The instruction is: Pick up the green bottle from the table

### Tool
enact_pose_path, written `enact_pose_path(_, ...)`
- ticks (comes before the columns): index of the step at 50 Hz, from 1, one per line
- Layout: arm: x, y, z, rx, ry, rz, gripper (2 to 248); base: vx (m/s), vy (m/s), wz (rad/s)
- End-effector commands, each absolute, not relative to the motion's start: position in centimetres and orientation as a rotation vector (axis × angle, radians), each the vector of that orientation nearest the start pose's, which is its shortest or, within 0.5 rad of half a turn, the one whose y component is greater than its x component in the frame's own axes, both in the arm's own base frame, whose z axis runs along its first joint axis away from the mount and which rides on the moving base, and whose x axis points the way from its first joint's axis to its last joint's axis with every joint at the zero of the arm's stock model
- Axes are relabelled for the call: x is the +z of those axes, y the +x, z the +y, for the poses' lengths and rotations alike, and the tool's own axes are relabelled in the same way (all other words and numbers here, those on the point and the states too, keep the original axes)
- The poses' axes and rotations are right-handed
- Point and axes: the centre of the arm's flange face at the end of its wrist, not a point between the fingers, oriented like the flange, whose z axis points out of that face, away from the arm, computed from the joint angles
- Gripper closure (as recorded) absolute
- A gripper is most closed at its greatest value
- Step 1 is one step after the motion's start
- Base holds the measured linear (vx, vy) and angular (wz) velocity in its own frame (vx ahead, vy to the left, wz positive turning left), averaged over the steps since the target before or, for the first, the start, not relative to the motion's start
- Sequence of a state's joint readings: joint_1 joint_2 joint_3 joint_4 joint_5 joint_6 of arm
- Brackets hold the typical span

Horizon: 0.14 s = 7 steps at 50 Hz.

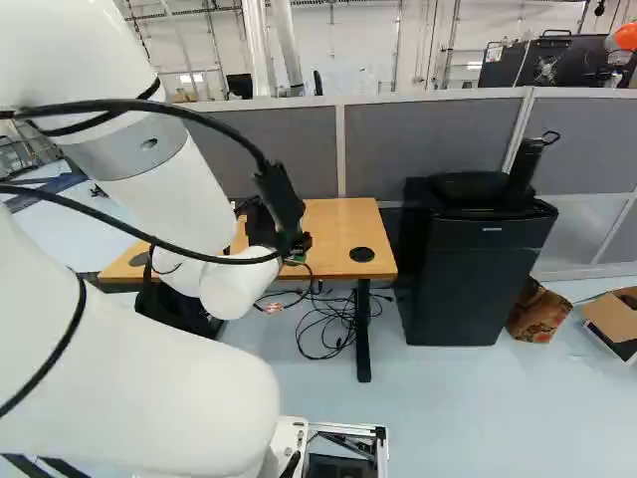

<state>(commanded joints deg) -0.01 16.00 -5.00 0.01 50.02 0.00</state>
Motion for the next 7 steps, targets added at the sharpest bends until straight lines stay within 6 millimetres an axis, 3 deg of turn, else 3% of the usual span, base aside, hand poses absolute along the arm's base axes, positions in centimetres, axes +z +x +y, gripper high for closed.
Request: enact_pose_path(7, 36.56, 27.03, 0.0, -1.824, -2.558, 0.0, 134, 0.0, 0.0, 0.0)
